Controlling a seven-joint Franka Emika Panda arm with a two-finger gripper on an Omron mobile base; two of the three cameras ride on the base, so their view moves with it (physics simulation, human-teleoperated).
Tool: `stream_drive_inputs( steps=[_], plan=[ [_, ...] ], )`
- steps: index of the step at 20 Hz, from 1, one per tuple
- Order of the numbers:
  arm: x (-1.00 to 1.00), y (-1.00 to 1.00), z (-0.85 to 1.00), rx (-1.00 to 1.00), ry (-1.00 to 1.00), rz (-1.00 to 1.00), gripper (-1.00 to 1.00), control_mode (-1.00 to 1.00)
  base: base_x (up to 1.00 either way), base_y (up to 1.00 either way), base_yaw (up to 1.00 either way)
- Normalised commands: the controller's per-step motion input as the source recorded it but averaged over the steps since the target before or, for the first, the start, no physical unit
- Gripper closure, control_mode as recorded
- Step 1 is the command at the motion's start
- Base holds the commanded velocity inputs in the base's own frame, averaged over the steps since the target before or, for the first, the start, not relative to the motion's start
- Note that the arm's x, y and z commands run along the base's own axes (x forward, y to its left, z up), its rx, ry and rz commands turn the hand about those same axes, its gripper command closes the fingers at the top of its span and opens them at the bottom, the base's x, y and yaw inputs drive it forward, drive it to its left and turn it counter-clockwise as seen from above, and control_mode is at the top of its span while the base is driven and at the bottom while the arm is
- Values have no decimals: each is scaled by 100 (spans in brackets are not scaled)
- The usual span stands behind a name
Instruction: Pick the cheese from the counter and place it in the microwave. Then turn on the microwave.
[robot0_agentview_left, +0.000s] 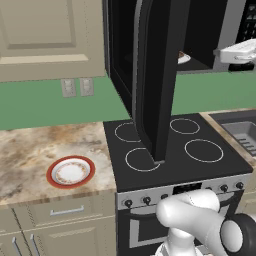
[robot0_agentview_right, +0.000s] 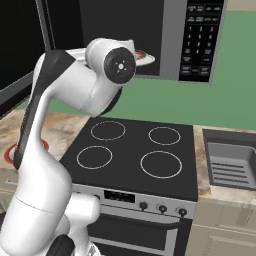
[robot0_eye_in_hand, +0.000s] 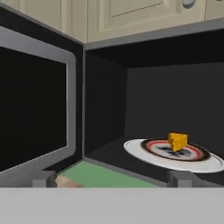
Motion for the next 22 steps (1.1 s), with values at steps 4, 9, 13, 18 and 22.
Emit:
stream_drive_inputs(
  steps=[4, 9, 13, 18, 22],
  plan=[
    [-39, 8, 7, 0, -12, 20, -100, -100, 0, 0, 0],
    [-42, 5, 9, -1, -13, 20, -100, -100, 0, 0, 0],
    [-41, 7, 10, 0, -12, 20, -100, -100, 0, 0, 0],
    [-44, 6, 9, -2, -13, 20, -100, -100, 0, 0, 0],
    [-45, 11, 6, -4, -15, 18, -100, -100, 0, 0, 0]
  ],
)
